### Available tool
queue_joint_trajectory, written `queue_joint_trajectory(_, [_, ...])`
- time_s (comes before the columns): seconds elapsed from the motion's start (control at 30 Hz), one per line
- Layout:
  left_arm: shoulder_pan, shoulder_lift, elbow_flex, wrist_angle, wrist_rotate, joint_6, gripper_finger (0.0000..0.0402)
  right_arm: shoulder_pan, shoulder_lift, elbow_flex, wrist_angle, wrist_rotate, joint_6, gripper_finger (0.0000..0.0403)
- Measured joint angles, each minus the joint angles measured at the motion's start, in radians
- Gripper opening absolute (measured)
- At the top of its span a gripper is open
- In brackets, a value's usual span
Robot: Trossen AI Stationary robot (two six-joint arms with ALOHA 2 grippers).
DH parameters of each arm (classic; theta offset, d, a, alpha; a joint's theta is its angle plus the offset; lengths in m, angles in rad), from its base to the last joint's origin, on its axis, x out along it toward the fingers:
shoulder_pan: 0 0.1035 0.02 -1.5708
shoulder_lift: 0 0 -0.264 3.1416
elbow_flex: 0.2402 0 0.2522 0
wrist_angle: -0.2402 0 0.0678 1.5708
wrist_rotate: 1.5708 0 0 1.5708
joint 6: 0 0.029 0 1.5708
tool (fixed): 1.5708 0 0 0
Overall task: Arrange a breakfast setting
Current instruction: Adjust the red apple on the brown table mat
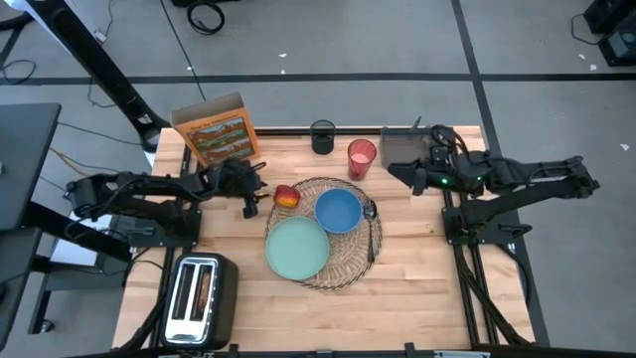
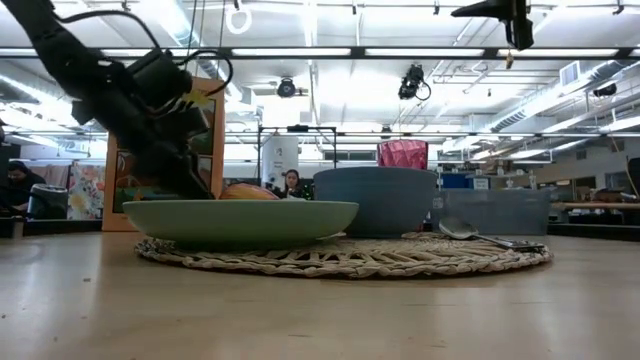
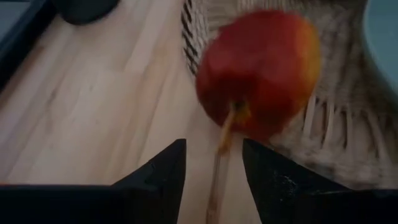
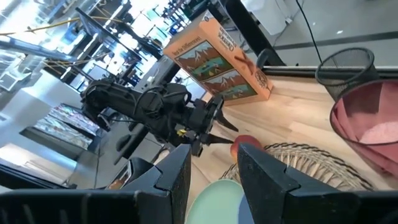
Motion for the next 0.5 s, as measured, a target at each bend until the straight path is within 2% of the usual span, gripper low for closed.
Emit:
queue_joint_trajectory(0.27, [0.002,0.006,-0.048,0.091,0.020,0.128,0.0130,-0.002,0.043,0.000,0.026,0.000,0.005,0.0140])
queue_joint_trajectory(0.37, [0.000,0.045,-0.051,0.094,0.019,0.145,0.0126,-0.003,0.051,0.000,0.028,0.000,0.000,0.0140])
queue_joint_trajectory(0.5, [-0.001,0.105,-0.050,0.179,0.022,0.143,0.0123,-0.003,0.051,0.000,0.027,0.000,-0.009,0.0140])
